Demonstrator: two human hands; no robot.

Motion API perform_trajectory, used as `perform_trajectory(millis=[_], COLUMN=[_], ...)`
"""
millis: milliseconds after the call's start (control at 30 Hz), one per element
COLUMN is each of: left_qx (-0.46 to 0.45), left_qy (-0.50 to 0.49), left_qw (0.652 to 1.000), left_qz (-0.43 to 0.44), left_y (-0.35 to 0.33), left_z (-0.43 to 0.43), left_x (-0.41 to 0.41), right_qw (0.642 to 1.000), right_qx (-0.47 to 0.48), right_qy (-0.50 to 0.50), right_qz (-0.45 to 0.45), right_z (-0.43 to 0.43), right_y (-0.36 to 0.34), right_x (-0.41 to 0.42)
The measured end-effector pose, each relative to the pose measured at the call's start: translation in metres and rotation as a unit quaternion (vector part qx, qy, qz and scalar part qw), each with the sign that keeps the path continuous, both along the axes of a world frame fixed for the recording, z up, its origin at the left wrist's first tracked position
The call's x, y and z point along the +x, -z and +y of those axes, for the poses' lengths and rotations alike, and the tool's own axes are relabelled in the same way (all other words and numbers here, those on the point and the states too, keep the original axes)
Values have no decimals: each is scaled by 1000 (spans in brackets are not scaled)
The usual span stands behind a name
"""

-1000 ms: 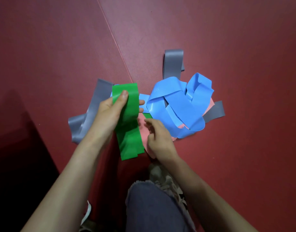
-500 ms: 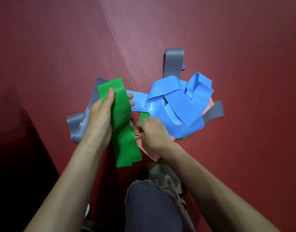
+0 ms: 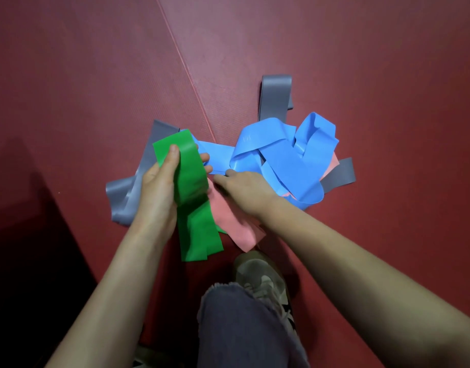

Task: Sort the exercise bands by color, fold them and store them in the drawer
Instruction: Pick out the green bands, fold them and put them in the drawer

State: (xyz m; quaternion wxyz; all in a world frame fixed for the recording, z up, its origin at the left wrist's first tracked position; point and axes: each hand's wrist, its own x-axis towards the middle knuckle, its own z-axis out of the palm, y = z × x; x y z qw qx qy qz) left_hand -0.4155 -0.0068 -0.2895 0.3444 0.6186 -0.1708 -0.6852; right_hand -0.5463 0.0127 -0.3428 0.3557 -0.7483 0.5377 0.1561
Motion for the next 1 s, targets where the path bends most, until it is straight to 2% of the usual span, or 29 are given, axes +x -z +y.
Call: perform_trajectory(millis=[133,233,300,400,567,700,867,1000], left_qx=[-5,-5,-8,-15,-37,-44,-48,-25], left_qy=[-2,-3,-8,-31,-55,-56,-39,-29], left_qw=[1000,1000,1000,999,998,997,998,998], left_qz=[-3,-4,-1,5,14,30,17,57], left_y=[-2,-1,-1,-4,-10,-12,-10,-9], left_z=[1,1,1,-1,-7,-9,-11,-10], left_x=[-3,-5,-6,-7,-8,-9,-11,-13], right_qw=[998,997,996,972,936,880,817,733], right_qx=[8,-14,-92,-197,-207,-167,-187,-129], right_qy=[-50,-46,-5,56,164,308,418,501], right_qz=[46,54,-11,-114,-233,-320,-350,-441], right_z=[-3,-2,3,10,1,-12,-29,-32], right_y=[0,2,4,3,-26,-51,-67,-78], right_x=[0,-1,-1,-2,-7,-10,-7,-3])
